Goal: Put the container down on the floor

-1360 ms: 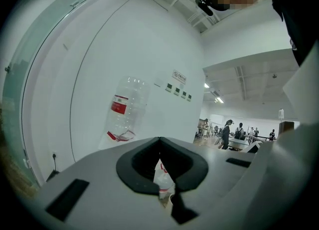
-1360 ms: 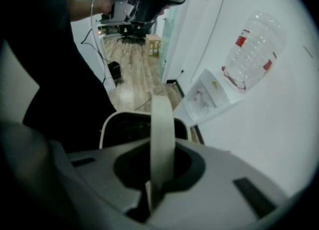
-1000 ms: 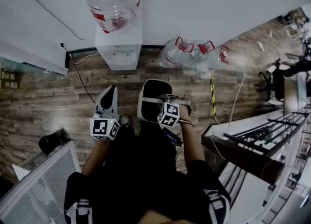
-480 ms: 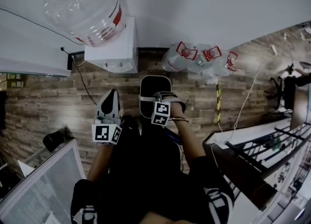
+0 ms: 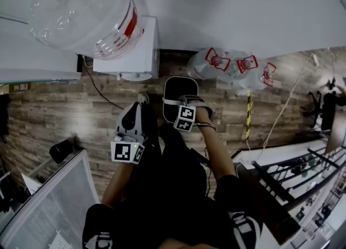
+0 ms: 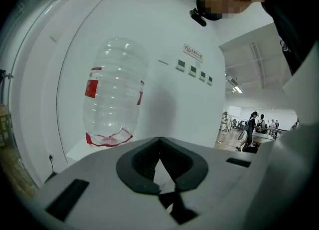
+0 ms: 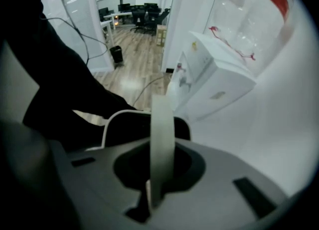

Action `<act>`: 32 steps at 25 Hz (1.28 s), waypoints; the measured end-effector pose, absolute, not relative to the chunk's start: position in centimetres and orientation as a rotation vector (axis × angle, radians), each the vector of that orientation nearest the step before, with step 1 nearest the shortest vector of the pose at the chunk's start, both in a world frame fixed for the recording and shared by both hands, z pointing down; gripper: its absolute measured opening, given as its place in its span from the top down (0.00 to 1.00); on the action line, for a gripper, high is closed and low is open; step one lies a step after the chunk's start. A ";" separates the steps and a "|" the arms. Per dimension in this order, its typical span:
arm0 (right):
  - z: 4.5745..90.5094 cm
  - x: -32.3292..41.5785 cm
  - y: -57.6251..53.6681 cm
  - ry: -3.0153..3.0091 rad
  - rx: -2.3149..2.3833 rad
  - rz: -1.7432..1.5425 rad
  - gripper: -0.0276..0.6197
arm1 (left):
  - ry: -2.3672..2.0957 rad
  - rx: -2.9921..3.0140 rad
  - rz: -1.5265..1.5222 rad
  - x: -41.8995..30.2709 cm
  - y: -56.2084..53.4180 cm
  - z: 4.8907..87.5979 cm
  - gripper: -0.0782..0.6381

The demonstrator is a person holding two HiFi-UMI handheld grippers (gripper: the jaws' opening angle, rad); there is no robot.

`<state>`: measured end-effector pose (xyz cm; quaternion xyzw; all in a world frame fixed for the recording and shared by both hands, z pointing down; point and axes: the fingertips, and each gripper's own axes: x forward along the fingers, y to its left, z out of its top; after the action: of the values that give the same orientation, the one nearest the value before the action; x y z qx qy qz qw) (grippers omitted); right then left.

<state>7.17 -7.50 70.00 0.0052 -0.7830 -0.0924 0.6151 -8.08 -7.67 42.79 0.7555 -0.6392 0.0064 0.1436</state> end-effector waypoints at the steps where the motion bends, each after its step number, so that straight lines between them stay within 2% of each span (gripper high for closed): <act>1: 70.9 7.2 -8.0 -1.800 0.012 -0.207 0.91 | -1.835 2.177 0.016 -8.1 -8.2 43.2 0.85; 16: 83.7 5.2 -16.5 -1.769 0.057 -0.154 0.91 | -1.652 2.261 0.007 -7.2 -15.8 47.2 0.85; 32: 98.7 2.3 -24.9 -1.763 0.059 -0.217 0.91 | -1.782 2.220 -0.015 -7.2 -16.9 53.6 0.85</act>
<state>2.34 -24.92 98.72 0.0259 -0.7701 -0.0949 0.6303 -7.25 -16.91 53.59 0.7714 -0.6192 -0.0052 0.1467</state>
